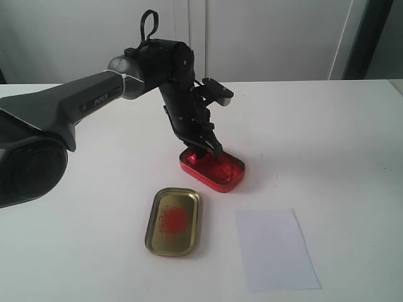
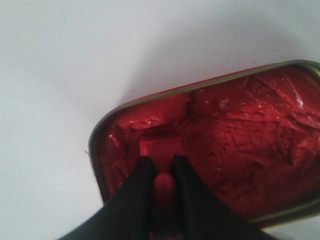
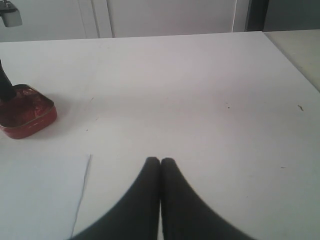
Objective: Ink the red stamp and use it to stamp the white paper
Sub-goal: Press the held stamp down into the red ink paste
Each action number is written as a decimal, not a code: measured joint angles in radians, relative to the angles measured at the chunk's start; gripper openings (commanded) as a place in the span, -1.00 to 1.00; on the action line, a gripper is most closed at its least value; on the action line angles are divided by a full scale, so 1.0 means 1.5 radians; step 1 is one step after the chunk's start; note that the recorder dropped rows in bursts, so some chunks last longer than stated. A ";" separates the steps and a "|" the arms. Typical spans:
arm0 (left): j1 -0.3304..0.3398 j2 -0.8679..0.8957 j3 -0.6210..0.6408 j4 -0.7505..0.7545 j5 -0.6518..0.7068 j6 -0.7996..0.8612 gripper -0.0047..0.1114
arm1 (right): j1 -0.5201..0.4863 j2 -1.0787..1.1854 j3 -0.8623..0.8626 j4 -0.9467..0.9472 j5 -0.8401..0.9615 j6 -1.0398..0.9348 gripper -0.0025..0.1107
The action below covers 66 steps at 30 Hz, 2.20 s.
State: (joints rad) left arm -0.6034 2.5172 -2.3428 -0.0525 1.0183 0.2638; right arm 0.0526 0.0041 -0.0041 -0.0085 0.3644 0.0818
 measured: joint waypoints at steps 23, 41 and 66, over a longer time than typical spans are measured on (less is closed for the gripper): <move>-0.001 -0.031 0.014 0.011 0.010 0.000 -0.92 | 0.000 0.000 0.000 0.000 0.000 0.000 -0.96; -0.017 -0.066 0.007 0.049 0.013 0.000 -0.92 | 0.000 0.000 0.000 0.000 0.000 0.000 -0.96; -0.048 -0.063 0.007 0.133 -0.018 0.000 -0.92 | 0.000 0.000 0.000 0.000 0.000 0.001 -0.96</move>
State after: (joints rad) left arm -0.6754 2.4231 -2.3319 0.1469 0.9920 0.2638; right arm 0.0526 0.0041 -0.0041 -0.0085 0.3644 0.0835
